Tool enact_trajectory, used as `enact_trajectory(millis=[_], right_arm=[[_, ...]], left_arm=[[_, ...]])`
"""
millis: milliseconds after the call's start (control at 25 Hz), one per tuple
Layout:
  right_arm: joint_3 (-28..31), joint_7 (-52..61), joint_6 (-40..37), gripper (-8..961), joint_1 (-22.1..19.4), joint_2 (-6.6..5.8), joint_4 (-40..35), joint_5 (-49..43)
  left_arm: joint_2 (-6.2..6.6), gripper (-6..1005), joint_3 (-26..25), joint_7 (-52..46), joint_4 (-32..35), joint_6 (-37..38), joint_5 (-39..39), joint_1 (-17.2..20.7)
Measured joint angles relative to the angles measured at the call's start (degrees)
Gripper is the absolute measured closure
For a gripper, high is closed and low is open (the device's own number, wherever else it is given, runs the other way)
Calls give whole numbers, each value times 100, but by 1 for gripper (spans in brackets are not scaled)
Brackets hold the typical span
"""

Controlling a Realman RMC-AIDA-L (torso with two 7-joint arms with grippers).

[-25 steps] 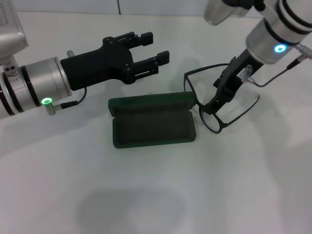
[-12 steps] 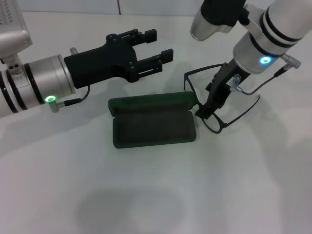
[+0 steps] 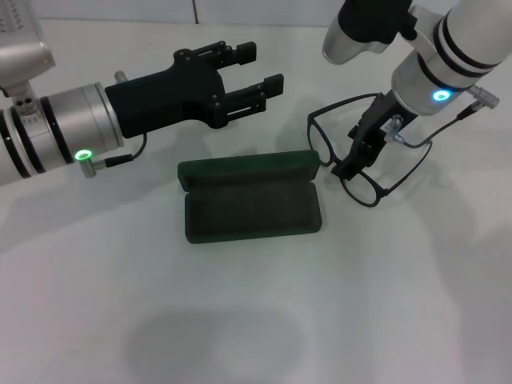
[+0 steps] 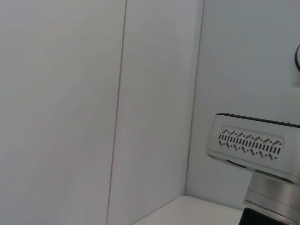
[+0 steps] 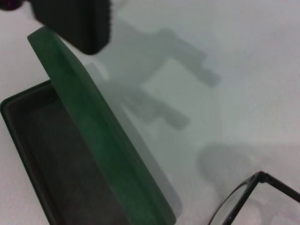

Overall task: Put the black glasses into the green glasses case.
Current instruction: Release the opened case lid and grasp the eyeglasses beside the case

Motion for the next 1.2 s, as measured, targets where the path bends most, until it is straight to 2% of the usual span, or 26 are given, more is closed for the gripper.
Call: enact_trajectory(millis=[240,480,720,1000,1200], right_arm=[[-23,0,12,246,-3,3,-48,18],[-145,0,154,245,-5,7,-42,163],[-526,0,384,265,-110,8,-21,397],[-566,0,439,300,-141,8,5,383],[-605,-6,528,480,-207,8,-21,384]], left_arm=[[26,320,33,-28,-36,-23,0,-115],[21,320,44,-29,-37,-23,0,-113],[12,320,44,-7,-47,-22,0,-89],[13,320,44,0,-52,-22,0,-102],[11,319,44,2,-52,-22,0,-120]])
